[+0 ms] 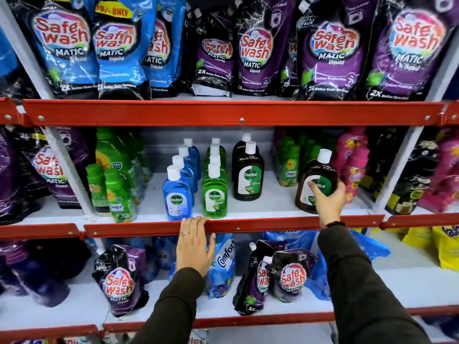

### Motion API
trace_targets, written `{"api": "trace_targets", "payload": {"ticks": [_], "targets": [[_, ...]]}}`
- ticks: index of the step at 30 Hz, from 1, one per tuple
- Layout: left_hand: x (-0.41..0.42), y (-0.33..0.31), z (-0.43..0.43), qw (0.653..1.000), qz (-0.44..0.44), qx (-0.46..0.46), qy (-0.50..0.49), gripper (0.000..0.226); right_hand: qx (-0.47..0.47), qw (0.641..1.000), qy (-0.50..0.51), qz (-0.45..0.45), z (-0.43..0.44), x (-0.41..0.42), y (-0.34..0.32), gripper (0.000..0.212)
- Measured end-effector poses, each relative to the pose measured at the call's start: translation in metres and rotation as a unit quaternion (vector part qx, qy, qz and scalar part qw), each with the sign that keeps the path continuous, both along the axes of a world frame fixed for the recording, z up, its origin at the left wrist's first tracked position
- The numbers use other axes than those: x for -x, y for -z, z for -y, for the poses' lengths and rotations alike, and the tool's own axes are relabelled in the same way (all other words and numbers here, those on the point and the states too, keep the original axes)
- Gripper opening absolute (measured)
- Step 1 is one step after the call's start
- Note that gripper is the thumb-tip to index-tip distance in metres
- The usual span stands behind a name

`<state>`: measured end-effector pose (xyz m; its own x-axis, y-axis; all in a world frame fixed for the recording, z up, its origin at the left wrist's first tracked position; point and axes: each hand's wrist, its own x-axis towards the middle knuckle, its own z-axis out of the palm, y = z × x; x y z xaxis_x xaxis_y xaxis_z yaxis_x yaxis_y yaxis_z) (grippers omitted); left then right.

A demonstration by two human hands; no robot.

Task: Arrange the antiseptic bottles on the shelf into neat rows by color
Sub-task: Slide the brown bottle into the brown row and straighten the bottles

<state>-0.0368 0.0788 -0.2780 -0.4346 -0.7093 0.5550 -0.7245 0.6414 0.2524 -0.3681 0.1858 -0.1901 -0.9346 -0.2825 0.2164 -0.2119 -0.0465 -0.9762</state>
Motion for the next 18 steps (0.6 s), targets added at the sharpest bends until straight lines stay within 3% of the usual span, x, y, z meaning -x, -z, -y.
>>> {"api": "trace_targets", "payload": {"ticks": [4,9,18], "targets": [[0.001,0.000,-0.001,1.000,0.000,-0.012,-0.006,0.044,0.048,0.998,-0.034,0.037,-0.005,0.014,0.000,0.070],[0.001,-0.003,-0.003,1.000,0.001,-0.016,-0.006,0.044,0.072,0.997,-0.039,0.015,-0.008,0.008,-0.001,0.066],[0.003,-0.004,-0.006,1.000,-0.005,-0.007,-0.015,0.043,0.034,0.968,-0.244,-0.050,0.010,-0.034,-0.014,0.052]]}}
